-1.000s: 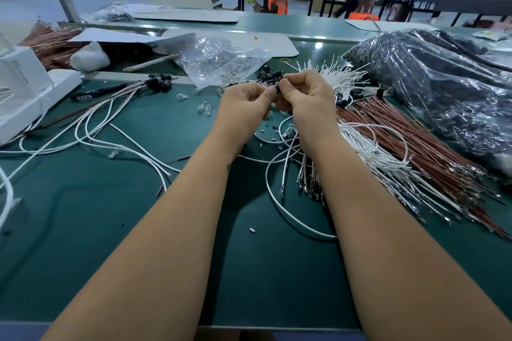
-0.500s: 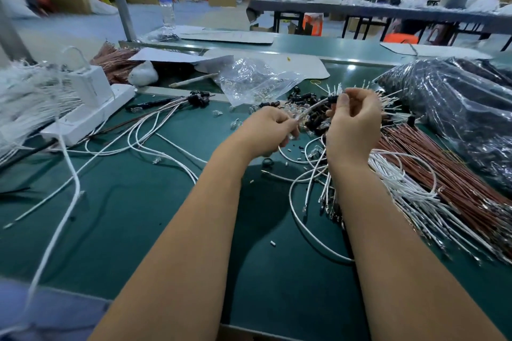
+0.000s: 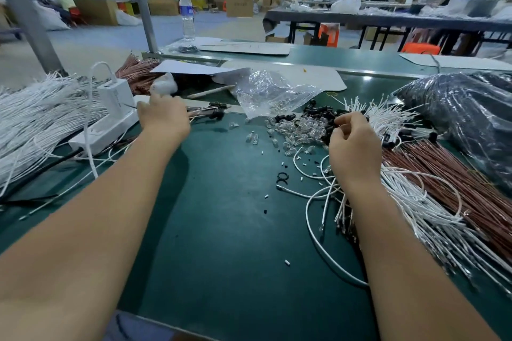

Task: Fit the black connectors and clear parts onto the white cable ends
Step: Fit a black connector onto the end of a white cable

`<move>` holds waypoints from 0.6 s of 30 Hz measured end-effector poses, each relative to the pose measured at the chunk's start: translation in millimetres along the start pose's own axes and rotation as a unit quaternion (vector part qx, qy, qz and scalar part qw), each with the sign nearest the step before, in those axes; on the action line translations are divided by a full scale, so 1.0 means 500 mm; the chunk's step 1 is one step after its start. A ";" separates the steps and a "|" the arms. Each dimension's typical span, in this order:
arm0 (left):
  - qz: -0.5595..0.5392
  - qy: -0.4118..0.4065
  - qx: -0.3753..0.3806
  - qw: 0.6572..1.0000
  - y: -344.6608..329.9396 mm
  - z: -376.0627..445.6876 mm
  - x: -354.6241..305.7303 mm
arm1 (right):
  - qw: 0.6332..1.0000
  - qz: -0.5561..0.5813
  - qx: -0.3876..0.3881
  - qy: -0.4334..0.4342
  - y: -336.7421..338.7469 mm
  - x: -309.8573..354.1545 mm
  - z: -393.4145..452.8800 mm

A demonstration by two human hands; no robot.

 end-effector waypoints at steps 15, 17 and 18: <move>-0.394 -0.140 0.147 0.897 0.012 -0.272 -0.310 | 0.966 -0.232 0.057 -0.101 0.066 -0.070 -0.001; -0.411 -0.124 0.156 0.890 -0.013 -0.288 -0.309 | 0.968 -0.247 -0.008 -0.045 0.079 -0.040 0.004; -0.411 -0.118 0.156 0.890 -0.020 -0.288 -0.305 | 0.964 -0.267 -0.007 -0.019 0.077 -0.028 0.006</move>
Point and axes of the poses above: each hand's wrist, its own z-axis towards the middle knuckle, its own y-axis out of the back of the hand, x = y × z, the point moved 8 cm from there along z, towards the middle knuckle, and after that the axes turned 14 degrees about y, right-handed, at the moved point
